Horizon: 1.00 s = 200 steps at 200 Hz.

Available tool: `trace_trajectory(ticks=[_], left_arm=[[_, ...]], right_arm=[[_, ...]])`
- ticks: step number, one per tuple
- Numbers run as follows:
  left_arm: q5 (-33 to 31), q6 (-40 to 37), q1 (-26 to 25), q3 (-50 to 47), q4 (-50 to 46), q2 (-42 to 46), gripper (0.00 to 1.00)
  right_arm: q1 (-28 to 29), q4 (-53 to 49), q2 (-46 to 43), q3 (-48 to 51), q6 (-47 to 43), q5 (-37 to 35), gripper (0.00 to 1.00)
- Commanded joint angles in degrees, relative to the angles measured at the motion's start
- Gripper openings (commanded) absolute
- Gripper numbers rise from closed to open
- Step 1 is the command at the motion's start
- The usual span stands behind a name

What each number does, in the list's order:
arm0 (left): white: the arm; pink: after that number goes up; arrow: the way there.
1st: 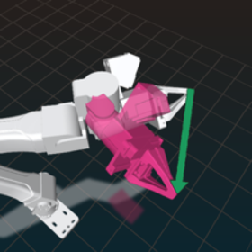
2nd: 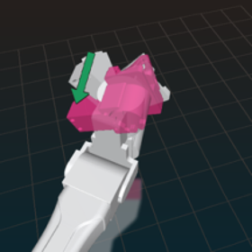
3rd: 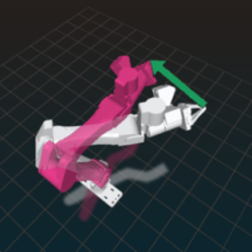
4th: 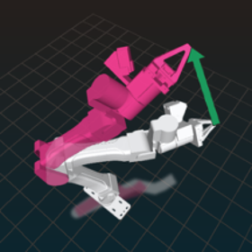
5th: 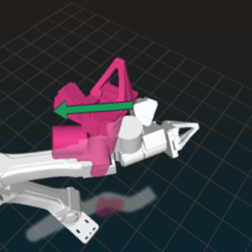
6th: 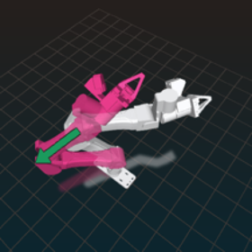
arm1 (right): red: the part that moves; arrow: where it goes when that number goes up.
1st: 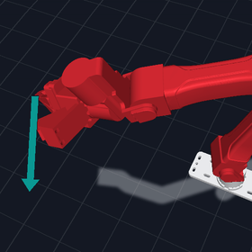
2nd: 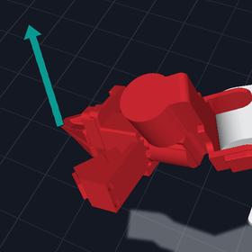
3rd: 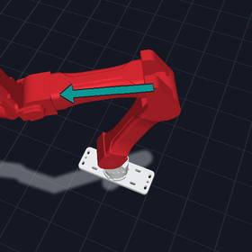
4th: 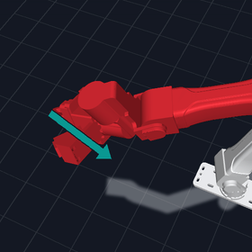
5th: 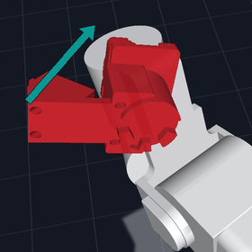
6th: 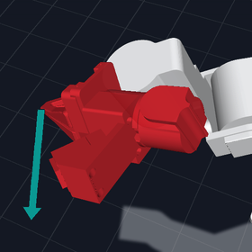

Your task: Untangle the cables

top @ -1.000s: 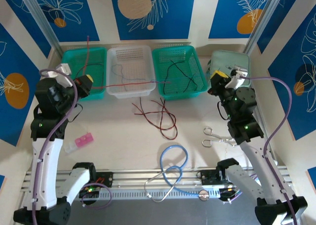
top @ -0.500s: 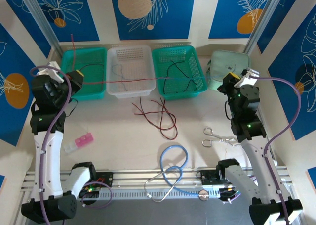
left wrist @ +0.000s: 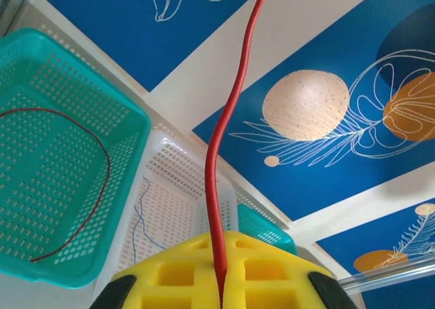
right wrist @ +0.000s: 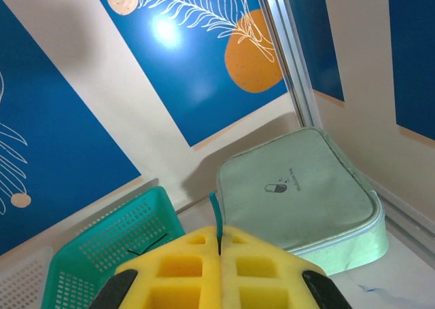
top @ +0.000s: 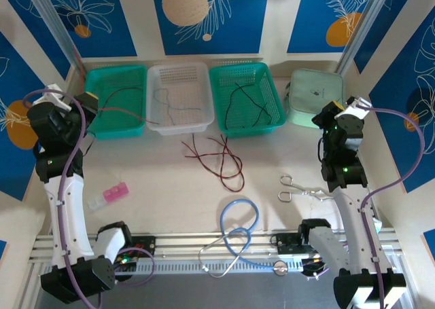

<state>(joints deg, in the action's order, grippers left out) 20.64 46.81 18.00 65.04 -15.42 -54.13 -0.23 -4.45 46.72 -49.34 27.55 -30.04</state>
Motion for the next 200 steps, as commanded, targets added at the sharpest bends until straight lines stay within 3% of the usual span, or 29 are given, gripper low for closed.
trace_trajectory(ticks=[1, 49, 90, 103, 124, 152, 200], left_arm=[[2.24, 2.85, 1.46, -0.90, 4.85, 0.34, 0.00], [6.82, 11.30, 1.45, 0.17, 16.79, -3.76, 0.00], [6.37, 18.89, 1.45, 4.37, 29.03, -8.45, 0.00], [4.92, 16.56, 1.47, 7.90, 27.38, -9.82, 0.00], [-2.82, 4.16, -0.46, 16.04, 15.23, -11.37, 0.00], [-10.53, -2.44, -0.75, 17.50, 16.69, -12.48, 0.00], [-10.86, -7.92, -0.77, 17.65, 13.31, -19.05, 0.00]], right_arm=[[-1.03, 1.16, -0.84, 0.16, 0.78, -0.20, 0.00], [-1.44, 1.57, -1.24, -0.54, 0.23, 3.05, 0.00], [-1.45, 0.76, -1.24, -1.62, 0.68, 4.34, 0.00], [-1.44, 1.05, -0.89, -2.33, 0.61, 5.96, 0.00], [-1.12, 0.76, 0.15, -4.04, 1.31, 9.31, 0.00], [0.03, 0.79, 0.93, -4.67, 2.33, 10.51, 0.00], [0.81, 1.24, 1.82, -5.00, 3.18, 11.97, 0.00]])
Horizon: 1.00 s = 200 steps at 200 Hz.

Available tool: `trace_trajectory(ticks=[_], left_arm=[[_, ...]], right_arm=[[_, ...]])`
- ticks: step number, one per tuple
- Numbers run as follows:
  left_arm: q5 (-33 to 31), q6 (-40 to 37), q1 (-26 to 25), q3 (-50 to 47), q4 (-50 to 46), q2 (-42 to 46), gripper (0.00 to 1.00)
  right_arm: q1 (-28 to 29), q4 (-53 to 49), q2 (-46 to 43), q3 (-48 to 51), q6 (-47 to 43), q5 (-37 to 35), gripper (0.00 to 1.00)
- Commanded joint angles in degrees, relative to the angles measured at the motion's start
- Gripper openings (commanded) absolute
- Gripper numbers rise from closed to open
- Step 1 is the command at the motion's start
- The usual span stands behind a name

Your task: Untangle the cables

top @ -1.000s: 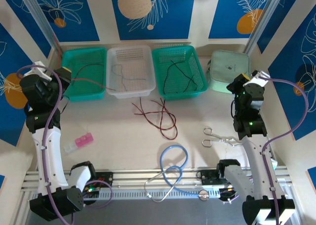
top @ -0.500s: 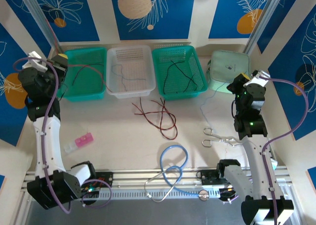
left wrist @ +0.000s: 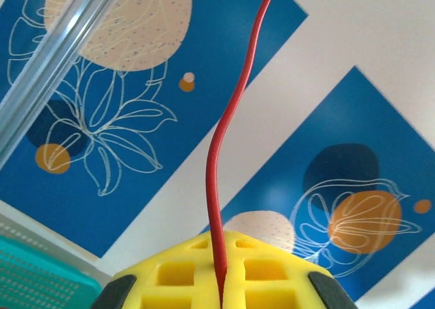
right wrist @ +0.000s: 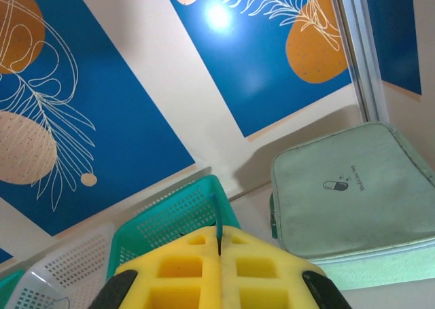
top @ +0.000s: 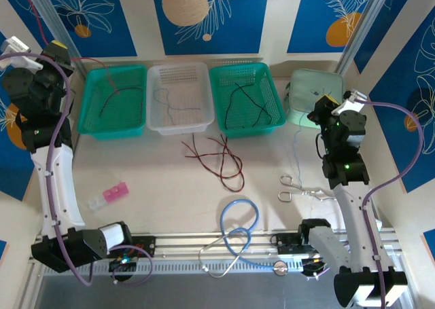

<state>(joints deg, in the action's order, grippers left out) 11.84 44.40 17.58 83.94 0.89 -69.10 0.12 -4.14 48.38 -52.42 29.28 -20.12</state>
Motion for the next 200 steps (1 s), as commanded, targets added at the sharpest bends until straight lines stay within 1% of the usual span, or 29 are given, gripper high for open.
trace_trajectory(ticks=[1, 27, 38, 57, 75, 99, 133, 141, 155, 166, 200], left_arm=[[-2.11, -5.58, -0.36, -1.51, -2.86, -4.27, 0.00], [-1.36, -9.59, -0.36, -8.31, 2.22, -10.59, 0.00], [-0.03, -10.92, -0.43, -8.26, 1.17, -14.02, 0.00], [2.90, -12.74, -0.93, -5.67, -4.72, -19.84, 0.00], [4.21, -14.29, -1.81, -3.22, -10.92, -24.55, 0.00], [3.94, -17.61, -2.68, 2.68, -22.39, -31.09, 0.00], [3.98, -20.07, -2.97, 10.41, -32.94, -39.94, 0.00], [2.66, -21.30, -3.20, 12.74, -35.66, -41.72, 0.00], [-1.57, -23.82, -3.84, 13.76, -36.77, -43.44, 0.00], [-2.62, -24.72, -3.91, 14.01, -36.59, -44.73, 0.00], [-0.32, -25.41, -4.52, 20.38, -42.70, -52.30, 0.00]], right_arm=[[0.48, 0.96, 0.19, -1.90, 1.51, 2.12, 0.00], [1.34, 0.80, 0.10, -2.67, 2.08, 3.89, 0.00], [1.83, 0.64, 0.05, -2.92, 2.21, 4.46, 0.00], [2.87, -0.02, 0.03, -3.42, 1.96, 5.10, 0.00], [3.92, -0.61, -0.41, -3.69, 1.66, 4.85, 0.00], [5.10, -0.55, -1.05, -3.82, 1.64, 4.17, 0.00], [6.78, -1.11, -0.83, -4.95, 0.86, 4.18, 0.00], [7.02, -1.38, -0.73, -5.29, 0.55, 4.01, 0.00], [7.46, -1.84, -0.78, -5.79, 0.17, 3.83, 0.00], [7.71, -2.42, -0.90, -6.34, 0.00, 3.89, 0.00], [9.67, -3.03, -1.12, -7.72, -0.45, 4.08, 0.00]])
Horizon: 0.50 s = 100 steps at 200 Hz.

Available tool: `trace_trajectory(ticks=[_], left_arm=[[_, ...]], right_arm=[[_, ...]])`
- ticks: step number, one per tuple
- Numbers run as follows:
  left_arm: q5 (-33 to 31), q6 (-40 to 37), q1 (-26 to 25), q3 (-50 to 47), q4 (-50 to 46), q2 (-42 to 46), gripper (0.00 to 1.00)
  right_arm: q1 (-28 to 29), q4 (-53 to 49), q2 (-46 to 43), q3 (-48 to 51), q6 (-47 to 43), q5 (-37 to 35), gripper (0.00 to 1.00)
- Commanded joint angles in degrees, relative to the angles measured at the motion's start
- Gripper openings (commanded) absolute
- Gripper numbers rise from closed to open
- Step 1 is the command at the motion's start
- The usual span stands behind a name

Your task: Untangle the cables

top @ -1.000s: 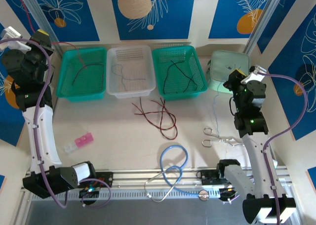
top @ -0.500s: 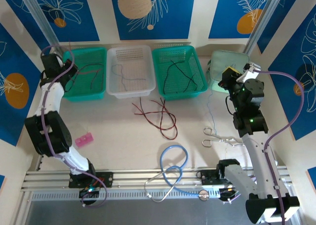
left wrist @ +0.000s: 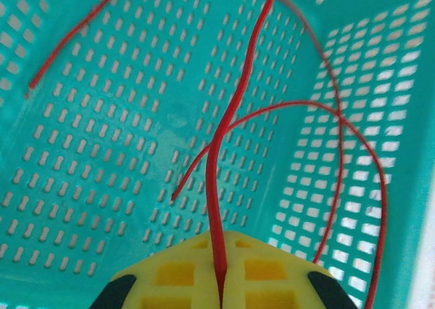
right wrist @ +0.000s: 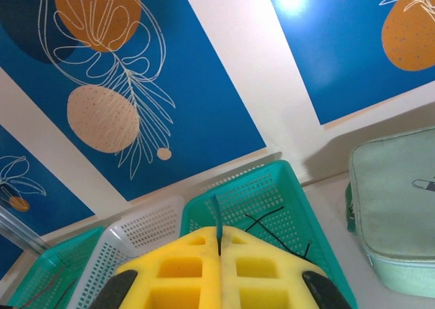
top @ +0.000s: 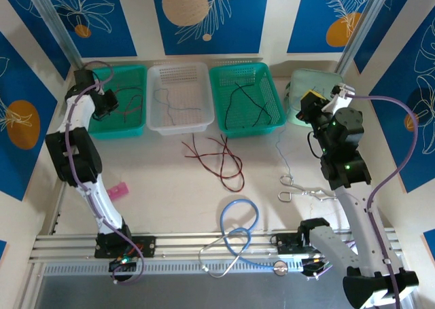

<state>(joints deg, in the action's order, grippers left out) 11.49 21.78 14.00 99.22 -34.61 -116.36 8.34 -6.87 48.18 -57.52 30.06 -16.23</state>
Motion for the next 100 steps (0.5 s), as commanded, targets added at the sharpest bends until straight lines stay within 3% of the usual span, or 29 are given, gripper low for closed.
trace_trajectory(ticks=[1, 59, 79, 92, 100], left_arm=[[0.03, -2.83, -0.96, 5.28, -7.39, -5.30, 0.00], [1.52, -4.18, -1.44, 10.08, -11.16, -11.54, 0.00], [2.22, -3.77, -1.45, 11.77, -12.06, -12.30, 0.14], [2.40, -3.44, -1.46, 12.99, -12.74, -11.99, 0.38], [2.33, -3.32, -1.47, 13.42, -12.63, -11.12, 0.45]], right_arm=[[1.56, -0.31, -0.87, -2.66, -1.23, 0.12, 0.00], [6.55, -1.39, 0.12, -6.10, -3.93, -1.56, 0.00], [7.71, -1.39, 0.12, -6.78, -4.27, -1.92, 0.00], [8.54, -1.49, 0.18, -7.57, -4.62, -2.12, 0.00], [9.02, -1.48, 0.22, -8.21, -4.91, -2.20, 0.00]])
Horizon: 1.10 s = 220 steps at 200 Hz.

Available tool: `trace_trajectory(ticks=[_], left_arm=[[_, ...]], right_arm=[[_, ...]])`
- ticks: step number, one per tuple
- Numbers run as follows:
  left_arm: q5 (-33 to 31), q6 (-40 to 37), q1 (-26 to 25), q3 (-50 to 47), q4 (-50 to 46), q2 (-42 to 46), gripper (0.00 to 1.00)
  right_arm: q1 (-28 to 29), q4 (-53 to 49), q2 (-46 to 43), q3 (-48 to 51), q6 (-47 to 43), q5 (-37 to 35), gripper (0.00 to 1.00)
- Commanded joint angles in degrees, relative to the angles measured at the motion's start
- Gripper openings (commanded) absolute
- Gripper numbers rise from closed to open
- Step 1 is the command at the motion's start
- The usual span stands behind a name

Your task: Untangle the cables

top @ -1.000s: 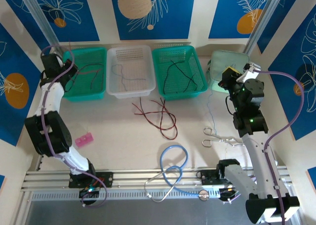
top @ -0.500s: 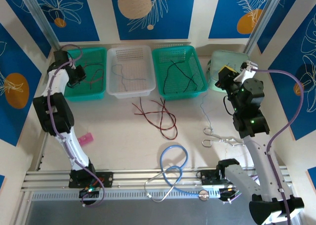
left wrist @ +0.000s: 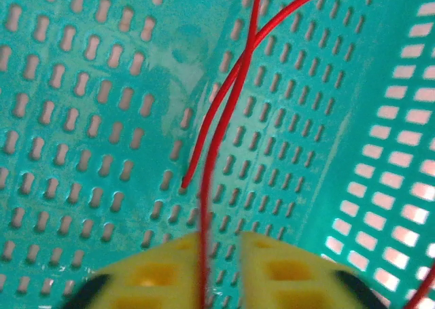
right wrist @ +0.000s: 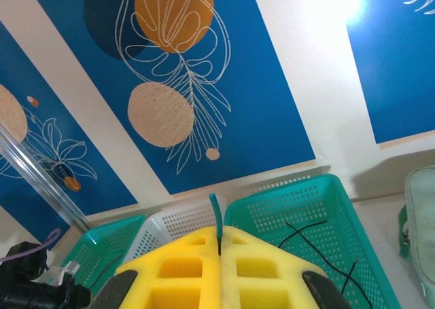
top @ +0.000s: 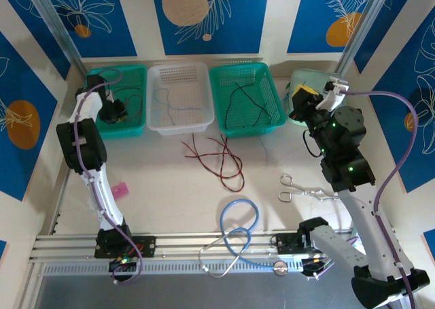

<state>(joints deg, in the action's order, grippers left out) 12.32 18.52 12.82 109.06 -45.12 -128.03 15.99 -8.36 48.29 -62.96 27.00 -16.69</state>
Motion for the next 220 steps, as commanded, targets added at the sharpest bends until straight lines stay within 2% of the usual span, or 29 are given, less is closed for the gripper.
trace_trajectory(ticks=[1, 15, 38, 82, 111, 150, 174, 206, 220], left_arm=[[1.45, -0.07, -0.31, 3.65, -2.05, 0.70, 0.45], [0.47, 0.24, -0.34, 3.80, -0.97, 3.50, 0.55], [-0.94, 0.37, -0.34, 4.66, 0.04, 8.43, 0.65], [-0.21, -0.07, -0.35, 4.33, -0.66, 17.24, 0.67], [3.72, 1.62, -0.96, -5.16, 3.79, 26.95, 0.68], [7.03, 3.77, -5.18, -19.12, 7.90, 40.05, 0.68], [7.70, 5.03, -9.24, -27.88, 9.82, 47.41, 0.69], [9.38, 11.25, -12.03, -41.03, 15.17, 57.40, 0.69], [8.20, 11.93, -12.74, -44.88, 14.91, 61.04, 0.70]], right_arm=[[1.53, 0.01, 0.12, -2.82, -1.90, -1.76, 0.00], [2.53, -0.16, 0.39, -3.99, -2.25, -1.86, 0.00], [4.89, 0.46, 1.04, -5.69, -2.22, -2.20, 0.00], [12.82, 4.50, 5.17, -9.53, -4.65, -3.35, 0.00], [17.27, 8.02, 10.73, -14.85, -7.59, -4.74, 0.00], [19.19, 12.10, 21.00, -25.37, -8.89, -3.38, 0.00], [20.30, 13.81, 29.32, -33.63, -9.56, -2.57, 0.00], [21.84, 14.33, 43.13, -47.54, -10.33, -2.00, 0.00], [22.06, 13.51, 50.15, -55.19, -10.81, -1.45, 0.00]])
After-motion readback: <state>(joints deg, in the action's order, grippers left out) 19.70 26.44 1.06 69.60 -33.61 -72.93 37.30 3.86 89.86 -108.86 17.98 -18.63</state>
